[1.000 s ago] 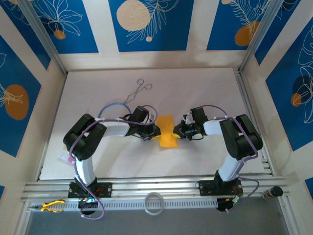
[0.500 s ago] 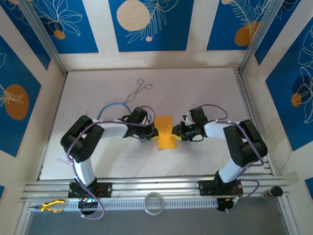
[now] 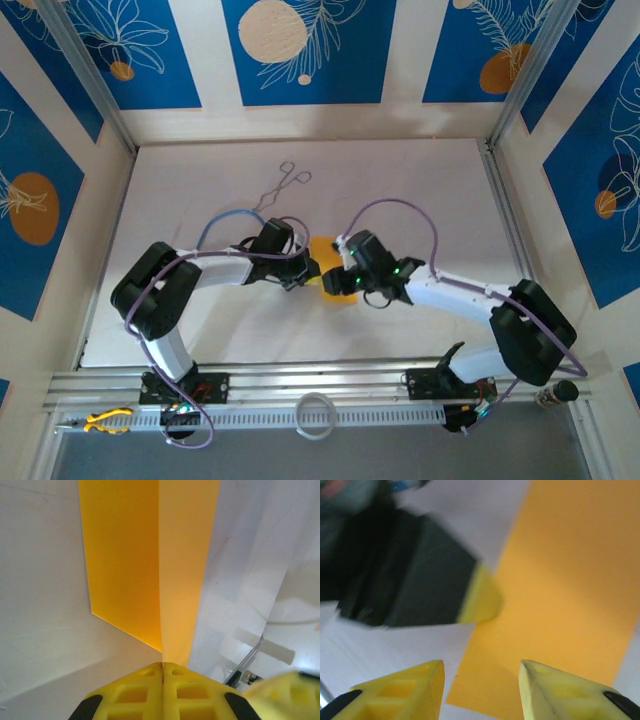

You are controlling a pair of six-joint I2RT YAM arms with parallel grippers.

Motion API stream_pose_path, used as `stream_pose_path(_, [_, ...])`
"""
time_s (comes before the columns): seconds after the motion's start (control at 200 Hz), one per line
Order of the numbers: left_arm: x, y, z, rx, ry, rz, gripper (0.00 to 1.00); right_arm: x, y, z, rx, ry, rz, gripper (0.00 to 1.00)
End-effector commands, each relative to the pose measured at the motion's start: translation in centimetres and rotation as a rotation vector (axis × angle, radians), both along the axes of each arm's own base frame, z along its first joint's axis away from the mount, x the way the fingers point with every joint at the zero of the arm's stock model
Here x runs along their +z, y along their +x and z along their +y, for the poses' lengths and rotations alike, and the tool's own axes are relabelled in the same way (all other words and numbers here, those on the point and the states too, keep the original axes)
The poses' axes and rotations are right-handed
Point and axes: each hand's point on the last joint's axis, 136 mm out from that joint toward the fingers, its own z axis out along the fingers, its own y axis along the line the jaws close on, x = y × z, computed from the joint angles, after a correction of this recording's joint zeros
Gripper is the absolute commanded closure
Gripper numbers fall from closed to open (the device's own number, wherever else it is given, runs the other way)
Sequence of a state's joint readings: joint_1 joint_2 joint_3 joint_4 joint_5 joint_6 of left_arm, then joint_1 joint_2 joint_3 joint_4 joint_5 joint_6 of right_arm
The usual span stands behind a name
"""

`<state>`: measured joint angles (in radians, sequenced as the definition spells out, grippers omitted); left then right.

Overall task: Fold a paper plane with a square sheet of paper (pick it up from the middle)
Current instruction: Third fold the triangle at the center of the table.

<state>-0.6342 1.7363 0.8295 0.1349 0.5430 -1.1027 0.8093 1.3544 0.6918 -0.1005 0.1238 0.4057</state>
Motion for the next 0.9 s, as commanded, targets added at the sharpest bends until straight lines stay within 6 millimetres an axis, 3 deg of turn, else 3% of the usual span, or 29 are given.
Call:
stream_pose_path(0.0, [1.6, 0.5, 0.0, 0.013, -0.059, -0.014, 1.0, 0.6, 0.7, 0.2, 0.107, -0.13, -0.317, 0.55])
stream_pose_path(0.27, [1.8, 0.8, 0.0, 0.02, -0.071, -0.017, 1.0, 0.1, -1.7, 2.2, 0.251, -0.165, -0.442, 0.5])
stream_pose_path(0.545, [2.1, 1.1, -0.2, 0.024, -0.087, -0.023, 1.0, -0.8, -0.5, 0.4, 0.173, -0.319, -0.569, 0.49])
stream_pose_path(0.755, [2.1, 1.1, -0.2, 0.021, -0.09, -0.021, 1.0, -1.9, -1.9, 1.2, 0.264, -0.297, -0.533, 0.5])
stream_pose_path(0.895, [2.1, 1.1, -0.2, 0.024, -0.087, -0.025, 1.0, -2.3, -1.5, 1.1, 0.261, -0.334, -0.555, 0.5])
